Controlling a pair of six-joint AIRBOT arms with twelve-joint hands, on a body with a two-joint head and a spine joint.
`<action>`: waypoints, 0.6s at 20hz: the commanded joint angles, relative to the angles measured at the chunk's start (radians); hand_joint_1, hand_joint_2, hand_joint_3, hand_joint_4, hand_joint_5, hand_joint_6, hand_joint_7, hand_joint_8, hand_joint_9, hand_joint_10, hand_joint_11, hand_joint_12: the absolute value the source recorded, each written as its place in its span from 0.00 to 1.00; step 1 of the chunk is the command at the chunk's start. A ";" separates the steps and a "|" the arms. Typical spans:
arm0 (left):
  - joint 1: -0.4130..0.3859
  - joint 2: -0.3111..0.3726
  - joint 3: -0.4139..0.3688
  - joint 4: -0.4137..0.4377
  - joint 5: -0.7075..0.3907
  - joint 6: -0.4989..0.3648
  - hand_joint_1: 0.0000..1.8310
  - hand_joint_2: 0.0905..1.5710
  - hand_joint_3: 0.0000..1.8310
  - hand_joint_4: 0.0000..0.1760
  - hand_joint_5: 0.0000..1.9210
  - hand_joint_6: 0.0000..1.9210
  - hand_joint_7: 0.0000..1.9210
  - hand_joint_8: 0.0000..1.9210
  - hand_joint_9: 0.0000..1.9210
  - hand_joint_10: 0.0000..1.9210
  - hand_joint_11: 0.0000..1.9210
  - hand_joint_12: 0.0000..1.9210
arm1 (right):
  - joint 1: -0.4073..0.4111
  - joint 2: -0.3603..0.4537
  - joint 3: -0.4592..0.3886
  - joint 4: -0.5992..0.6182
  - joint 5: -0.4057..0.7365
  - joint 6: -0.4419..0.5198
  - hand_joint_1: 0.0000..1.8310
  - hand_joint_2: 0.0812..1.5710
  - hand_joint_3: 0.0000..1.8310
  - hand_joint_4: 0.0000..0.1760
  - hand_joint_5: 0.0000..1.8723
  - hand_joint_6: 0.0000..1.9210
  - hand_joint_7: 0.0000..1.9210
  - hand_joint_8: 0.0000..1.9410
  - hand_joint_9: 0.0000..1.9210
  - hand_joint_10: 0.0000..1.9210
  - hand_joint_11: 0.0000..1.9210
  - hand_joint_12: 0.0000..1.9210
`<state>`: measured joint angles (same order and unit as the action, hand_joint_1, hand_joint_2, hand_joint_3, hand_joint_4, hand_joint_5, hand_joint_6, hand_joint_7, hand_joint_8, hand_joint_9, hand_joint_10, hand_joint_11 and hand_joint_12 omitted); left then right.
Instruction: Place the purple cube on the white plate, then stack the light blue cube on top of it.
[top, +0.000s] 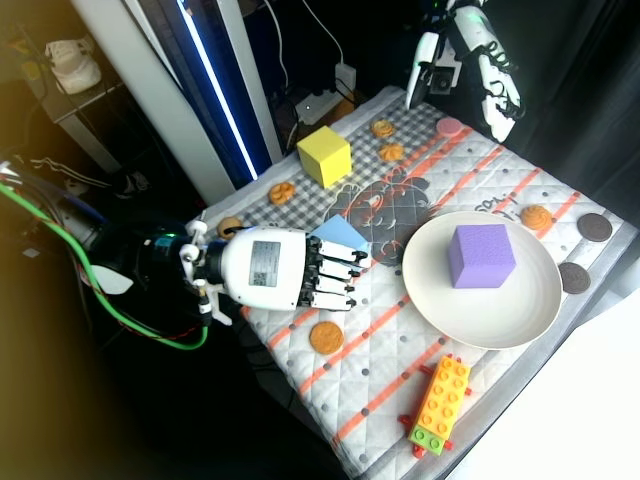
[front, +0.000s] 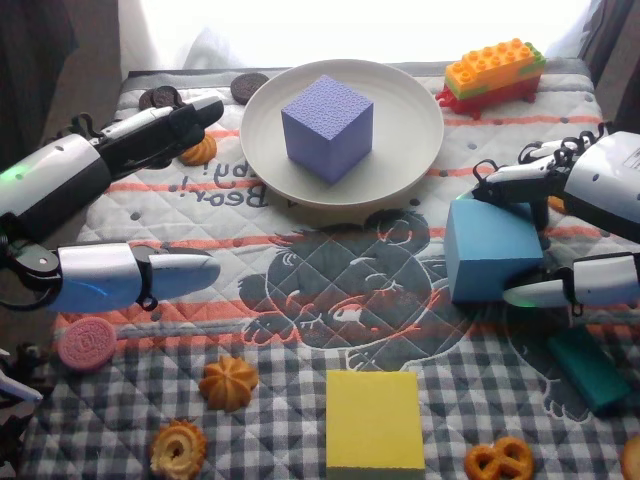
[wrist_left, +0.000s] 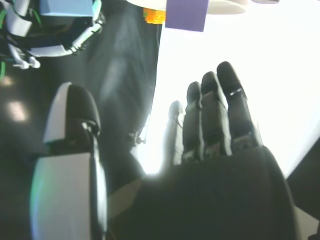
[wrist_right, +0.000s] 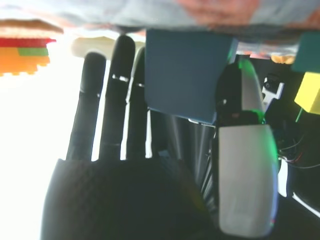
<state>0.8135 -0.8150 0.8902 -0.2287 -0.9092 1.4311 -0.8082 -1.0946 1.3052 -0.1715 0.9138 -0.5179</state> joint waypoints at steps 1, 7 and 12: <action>0.003 0.001 0.002 -0.011 -0.116 -0.008 0.52 0.61 0.00 0.61 0.08 0.00 0.12 0.00 0.11 0.00 0.00 0.33 | 0.021 0.007 -0.009 0.006 0.129 0.023 0.65 0.75 0.00 0.00 0.45 0.57 0.43 0.71 0.37 0.57 0.27 0.77; 0.050 -0.003 -0.001 -0.059 -0.132 -0.013 0.54 0.61 0.00 0.51 0.08 0.00 0.11 0.00 0.10 0.00 0.00 0.34 | 0.167 -0.006 0.020 -0.034 0.163 0.022 0.74 0.71 0.00 0.00 0.55 0.47 0.42 0.61 0.44 0.66 0.38 0.71; 0.061 -0.011 0.001 -0.069 -0.130 -0.015 0.51 0.61 0.00 0.51 0.08 0.00 0.11 0.00 0.12 0.00 0.00 0.52 | 0.298 -0.105 0.119 -0.016 0.079 0.022 0.64 0.69 0.00 0.00 0.52 0.51 0.59 0.47 0.62 0.63 0.52 0.86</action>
<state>0.8780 -0.8268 0.8902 -0.2989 -0.9207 1.4231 -0.5194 -1.2087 1.4220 -0.2214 0.8913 -0.4999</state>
